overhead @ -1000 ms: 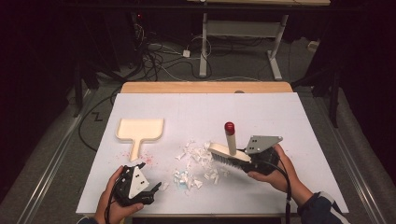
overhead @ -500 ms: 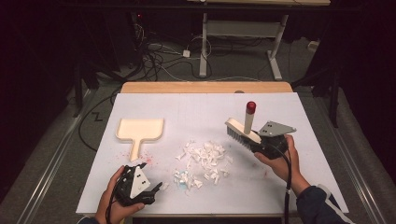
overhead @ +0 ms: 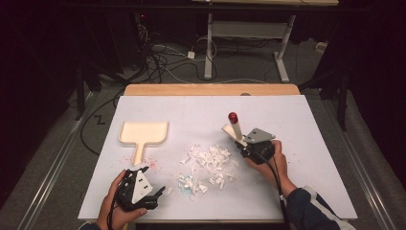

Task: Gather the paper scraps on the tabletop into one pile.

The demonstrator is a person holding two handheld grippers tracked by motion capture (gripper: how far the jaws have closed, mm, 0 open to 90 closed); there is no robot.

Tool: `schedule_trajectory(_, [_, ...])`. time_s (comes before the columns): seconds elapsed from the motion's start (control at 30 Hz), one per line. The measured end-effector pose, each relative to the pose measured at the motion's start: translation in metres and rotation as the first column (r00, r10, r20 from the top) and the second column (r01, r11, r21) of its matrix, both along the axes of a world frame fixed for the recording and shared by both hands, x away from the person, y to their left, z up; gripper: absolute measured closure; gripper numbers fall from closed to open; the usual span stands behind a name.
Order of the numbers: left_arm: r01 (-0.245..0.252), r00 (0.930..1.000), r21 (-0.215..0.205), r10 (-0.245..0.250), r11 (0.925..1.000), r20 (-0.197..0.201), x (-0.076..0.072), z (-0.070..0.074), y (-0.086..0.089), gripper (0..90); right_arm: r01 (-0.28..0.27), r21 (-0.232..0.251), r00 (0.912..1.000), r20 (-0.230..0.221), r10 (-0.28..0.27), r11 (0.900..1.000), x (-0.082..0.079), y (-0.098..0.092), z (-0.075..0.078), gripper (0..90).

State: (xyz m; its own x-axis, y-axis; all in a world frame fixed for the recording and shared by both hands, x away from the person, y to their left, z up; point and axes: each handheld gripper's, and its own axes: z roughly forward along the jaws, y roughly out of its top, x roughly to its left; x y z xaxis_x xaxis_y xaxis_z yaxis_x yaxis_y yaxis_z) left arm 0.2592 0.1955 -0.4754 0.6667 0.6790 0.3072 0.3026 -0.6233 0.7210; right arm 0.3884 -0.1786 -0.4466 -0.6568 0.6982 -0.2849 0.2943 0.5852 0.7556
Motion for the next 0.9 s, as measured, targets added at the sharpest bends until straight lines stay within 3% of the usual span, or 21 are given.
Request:
schedule_trajectory(0.2, [0.0,1.0,0.0,0.0,1.0,0.004,0.0,0.001,0.0,16.9,-0.094,0.016,0.9955,-0.011,0.095,0.995,-0.026,0.04,0.0,67.0])
schedule_trajectory(0.27, [0.0,1.0,0.001,0.0,1.0,0.003,0.0,0.0,0.0,16.9,-0.143,0.01,0.9897,-0.006,0.143,0.99,-0.037,0.056,-0.001,66.9])
schedule_trajectory(0.4, [0.006,1.0,0.005,-0.006,1.0,0.002,-0.001,0.0,0.0,16.9,-0.173,-0.001,0.9848,-0.005,0.173,0.985,-0.045,0.064,-0.001,66.9])
schedule_trajectory(0.57, [0.002,1.0,-0.002,-0.002,1.0,0.008,-0.001,0.001,0.002,16.9,-0.181,0.027,0.9835,0.017,0.18,0.983,-0.048,0.059,0.009,67.6])
schedule_trajectory(0.63, [-0.004,0.9999,-0.002,0.004,1.0,0.013,-0.001,0.002,0.002,16.8,-0.171,0.061,0.9846,0.047,0.168,0.983,-0.047,0.051,0.017,67.6])
schedule_trajectory(0.77, [-0.025,0.9992,-0.014,0.026,0.9996,0.03,-0.002,0.006,0.007,16.8,-0.154,0.11,0.9869,0.065,0.148,0.982,-0.049,0.044,0.028,67.6])
schedule_trajectory(0.83, [-0.044,0.9981,-0.027,0.045,0.9987,0.042,-0.002,0.009,0.01,16.6,-0.169,0.146,0.9841,0.079,0.159,0.975,-0.051,0.041,0.035,67.6])
schedule_trajectory(0.87, [-0.054,0.9971,-0.042,0.056,0.9976,0.052,-0.002,0.011,0.013,16.5,-0.199,0.201,0.9795,0.068,0.189,0.959,-0.056,0.041,0.041,67.7])
schedule_trajectory(0.9, [-0.063,0.9961,-0.055,0.066,0.9965,0.058,-0.002,0.013,0.015,16.5,-0.199,0.201,0.9795,0.068,0.189,0.959,-0.056,0.041,0.041,67.7])
